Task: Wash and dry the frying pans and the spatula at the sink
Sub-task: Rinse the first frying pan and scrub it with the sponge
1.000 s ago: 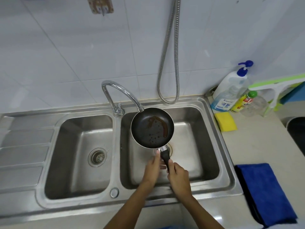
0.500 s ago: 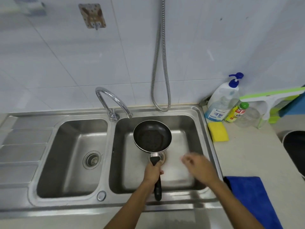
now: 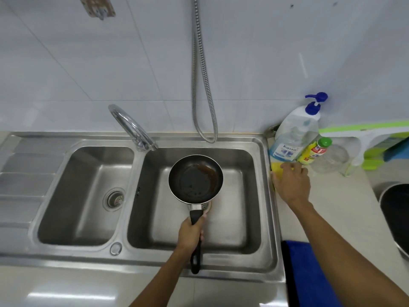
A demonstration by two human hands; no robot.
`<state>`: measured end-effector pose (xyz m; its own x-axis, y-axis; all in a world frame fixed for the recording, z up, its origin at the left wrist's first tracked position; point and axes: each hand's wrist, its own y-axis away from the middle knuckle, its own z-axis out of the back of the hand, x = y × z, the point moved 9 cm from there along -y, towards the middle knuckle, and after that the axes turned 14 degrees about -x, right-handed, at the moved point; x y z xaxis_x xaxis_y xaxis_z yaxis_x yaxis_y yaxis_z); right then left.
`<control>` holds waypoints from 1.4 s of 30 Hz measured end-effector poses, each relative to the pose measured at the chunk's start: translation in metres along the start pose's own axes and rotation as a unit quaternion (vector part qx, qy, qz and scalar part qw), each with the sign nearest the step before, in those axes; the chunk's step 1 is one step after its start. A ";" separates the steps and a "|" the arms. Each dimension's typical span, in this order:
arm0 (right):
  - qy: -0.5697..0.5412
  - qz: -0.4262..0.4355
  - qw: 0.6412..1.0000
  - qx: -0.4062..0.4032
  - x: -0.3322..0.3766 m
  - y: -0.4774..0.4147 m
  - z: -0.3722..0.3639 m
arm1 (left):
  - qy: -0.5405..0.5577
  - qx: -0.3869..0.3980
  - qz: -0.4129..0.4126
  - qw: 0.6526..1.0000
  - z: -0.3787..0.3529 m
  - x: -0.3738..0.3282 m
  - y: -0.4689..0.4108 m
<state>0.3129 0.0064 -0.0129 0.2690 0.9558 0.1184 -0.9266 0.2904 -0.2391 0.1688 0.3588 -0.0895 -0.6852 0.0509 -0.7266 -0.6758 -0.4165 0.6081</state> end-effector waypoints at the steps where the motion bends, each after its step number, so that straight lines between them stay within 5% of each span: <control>1: 0.002 0.002 1.000 0.003 0.000 0.001 -0.003 | 0.001 -0.002 0.001 1.000 -0.002 0.000 0.001; 9: -0.087 -0.107 0.988 0.071 -0.010 0.017 -0.016 | 0.007 0.001 0.002 1.000 -0.008 0.002 0.005; 19: -0.234 -0.015 0.972 0.031 0.097 0.048 0.034 | -0.036 0.016 -0.055 0.998 0.026 -0.002 -0.009; 28: -0.190 0.294 0.922 0.166 0.256 0.110 0.021 | -0.046 0.092 -0.079 0.991 0.065 -0.010 -0.002; 32: -0.154 0.369 0.909 0.121 0.322 0.125 0.011 | -0.028 0.149 -0.072 0.986 0.070 -0.013 0.013; 37: -0.054 0.263 0.960 0.081 0.312 0.053 -0.001 | -0.022 0.120 -0.072 0.990 0.081 -0.026 0.013; 42: -0.111 0.260 0.946 0.156 0.304 0.096 0.001 | -0.042 0.092 -0.077 0.992 0.082 -0.040 -0.012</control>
<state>0.3049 0.3248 0.0012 -0.2748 0.9224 0.2712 -0.9603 -0.2776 -0.0289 0.1821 0.4362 -0.0414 -0.5843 0.1800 -0.7913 -0.8075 -0.2258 0.5449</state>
